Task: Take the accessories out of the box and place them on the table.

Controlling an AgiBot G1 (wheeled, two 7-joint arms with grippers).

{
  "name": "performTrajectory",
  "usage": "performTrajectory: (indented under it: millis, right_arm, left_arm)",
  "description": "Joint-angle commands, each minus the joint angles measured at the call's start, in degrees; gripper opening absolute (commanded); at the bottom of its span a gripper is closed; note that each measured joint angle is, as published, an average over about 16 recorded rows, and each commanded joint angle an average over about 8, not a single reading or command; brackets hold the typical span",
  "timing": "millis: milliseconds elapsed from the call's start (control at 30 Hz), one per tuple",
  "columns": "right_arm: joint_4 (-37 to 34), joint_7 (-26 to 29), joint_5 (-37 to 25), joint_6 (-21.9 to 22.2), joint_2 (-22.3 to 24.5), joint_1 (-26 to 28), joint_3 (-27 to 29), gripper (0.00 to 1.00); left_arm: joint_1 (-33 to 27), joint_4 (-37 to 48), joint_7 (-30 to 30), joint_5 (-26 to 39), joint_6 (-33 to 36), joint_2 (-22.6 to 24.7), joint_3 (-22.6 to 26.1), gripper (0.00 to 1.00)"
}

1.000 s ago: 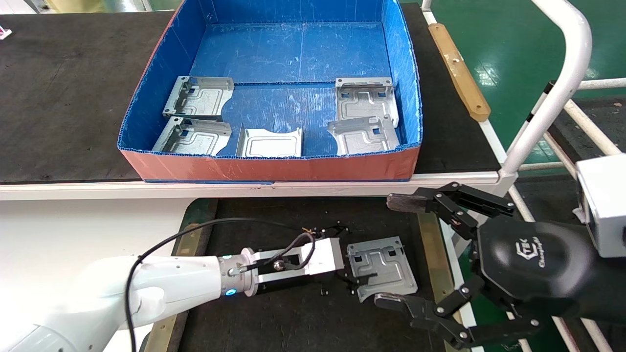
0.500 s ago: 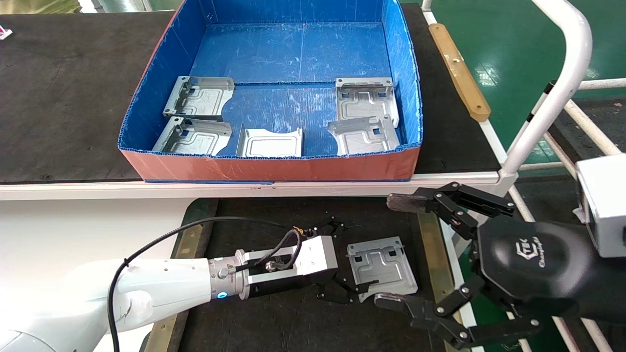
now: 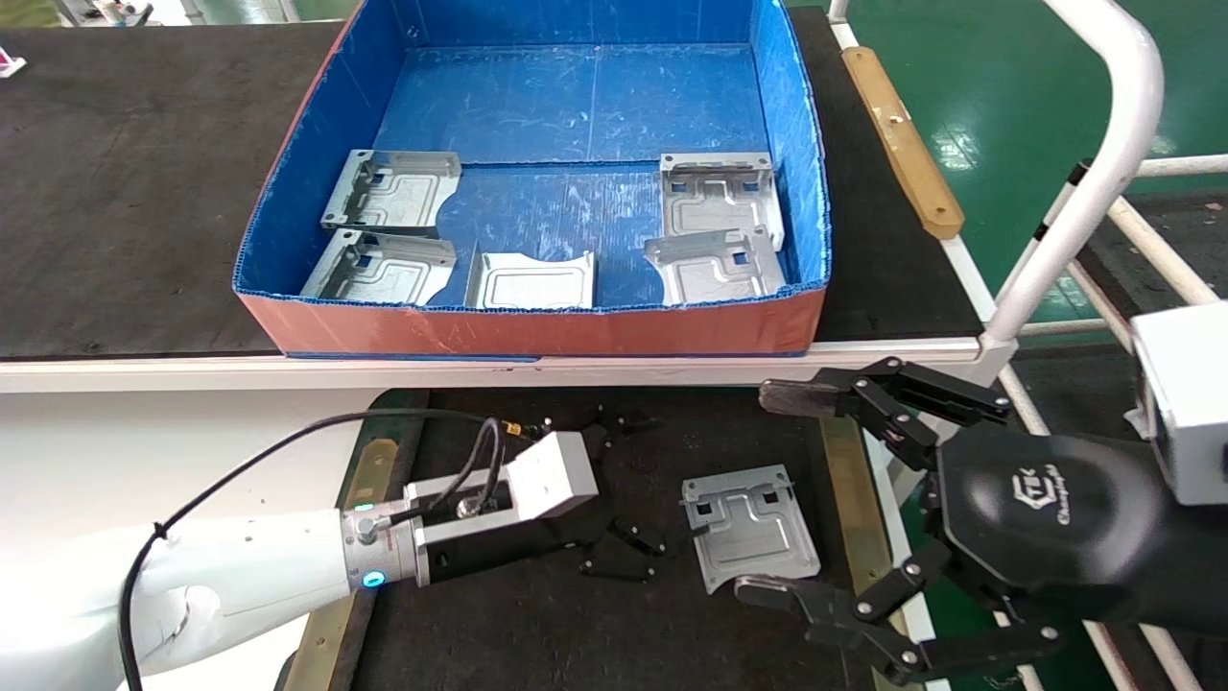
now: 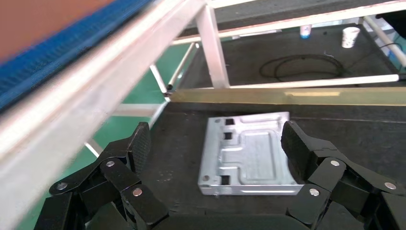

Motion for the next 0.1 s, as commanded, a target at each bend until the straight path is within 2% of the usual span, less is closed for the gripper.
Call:
performTrajectory:
  millis: [33, 100]
  right_arm:
    - [-0.01, 0.0, 0.0, 0.01, 0.01, -0.01, 0.0, 1.0]
    - [-0.01, 0.0, 0.0, 0.01, 0.0, -0.01, 0.0, 1.0]
  left_arm:
    - [0.58, -2.56, -2.23, -1.02, 0.63, -2.05, -1.48, 1.0]
    - [0.72, -3.02, -2.81, -0.93, 0.91, -2.38, -1.92, 1.0]
